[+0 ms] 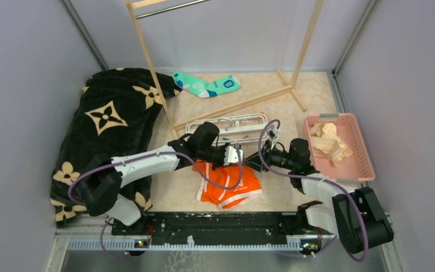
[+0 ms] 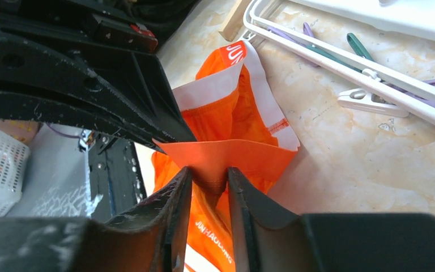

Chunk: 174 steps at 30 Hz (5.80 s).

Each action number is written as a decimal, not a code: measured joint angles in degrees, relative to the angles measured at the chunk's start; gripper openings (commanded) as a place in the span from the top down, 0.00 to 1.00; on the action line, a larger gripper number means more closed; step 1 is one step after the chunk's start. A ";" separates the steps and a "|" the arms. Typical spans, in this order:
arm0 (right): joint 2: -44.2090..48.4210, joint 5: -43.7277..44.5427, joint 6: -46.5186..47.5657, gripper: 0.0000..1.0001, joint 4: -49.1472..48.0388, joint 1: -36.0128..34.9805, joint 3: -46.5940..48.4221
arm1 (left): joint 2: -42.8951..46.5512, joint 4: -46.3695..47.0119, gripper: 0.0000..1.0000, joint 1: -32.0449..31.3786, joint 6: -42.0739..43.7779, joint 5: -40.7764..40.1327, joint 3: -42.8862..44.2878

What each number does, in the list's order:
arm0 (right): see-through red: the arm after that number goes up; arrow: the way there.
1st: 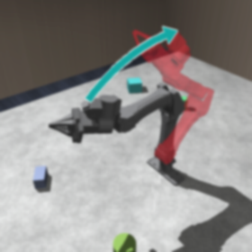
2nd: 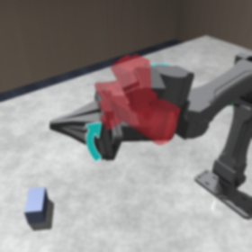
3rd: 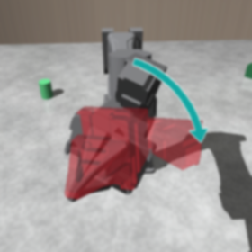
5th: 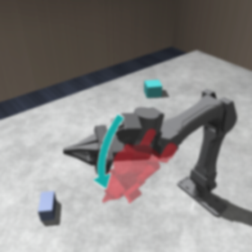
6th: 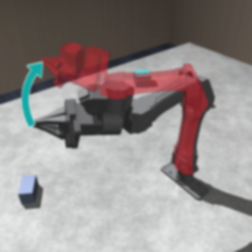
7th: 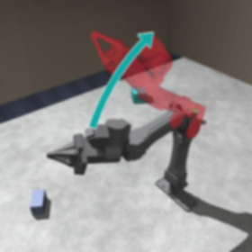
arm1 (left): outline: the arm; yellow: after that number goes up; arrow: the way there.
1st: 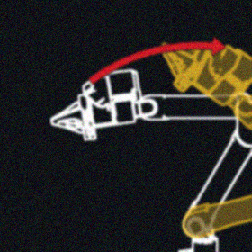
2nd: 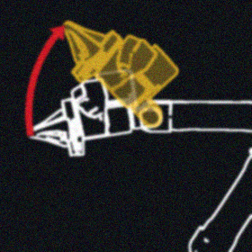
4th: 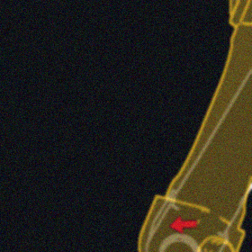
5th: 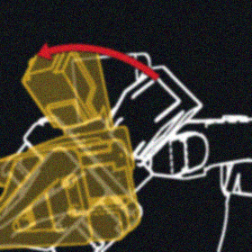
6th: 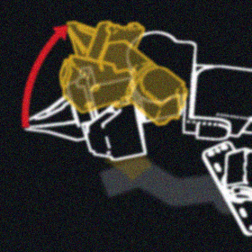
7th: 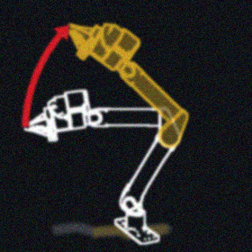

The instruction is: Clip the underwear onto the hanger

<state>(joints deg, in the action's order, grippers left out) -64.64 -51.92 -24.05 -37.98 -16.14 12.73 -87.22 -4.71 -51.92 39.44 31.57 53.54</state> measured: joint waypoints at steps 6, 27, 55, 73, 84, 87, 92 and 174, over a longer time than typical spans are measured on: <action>1.05 0.63 0.63 1.00 0.46 -0.35 0.00 | 0.00 0.11 0.72 0.33 -0.92 -0.09 0.00; 27.54 34.95 11.89 1.00 34.95 -15.67 6.21 | 10.16 6.29 0.06 11.19 -10.34 -0.28 -0.76; 36.06 58.95 -8.11 1.00 51.32 -19.39 5.88 | -3.52 6.93 0.17 4.15 -63.76 -43.04 9.68; 42.64 65.22 -11.13 1.00 50.14 -19.39 -2.23 | -3.67 10.56 0.10 4.00 -60.37 -40.85 10.14; 42.53 72.89 -14.69 1.00 50.12 -19.39 -4.17 | -9.11 6.69 0.18 4.46 -43.36 -23.45 13.94; 40.35 71.89 -15.74 1.00 48.92 -19.39 -4.28 | -13.31 5.84 0.33 4.46 -40.41 -19.47 17.73; 39.15 69.83 -17.16 1.00 47.76 -19.39 -4.55 | -22.58 2.49 0.32 4.22 -34.56 -14.19 29.05; 49.55 40.92 10.62 1.00 52.65 -19.39 14.12 | -12.39 -28.79 0.96 -2.51 -6.05 -17.20 41.64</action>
<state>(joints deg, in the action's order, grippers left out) -15.09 -11.00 -13.43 14.68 -35.53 26.85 -99.61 -33.50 -54.43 33.39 14.37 95.18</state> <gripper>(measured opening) 0.016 0.288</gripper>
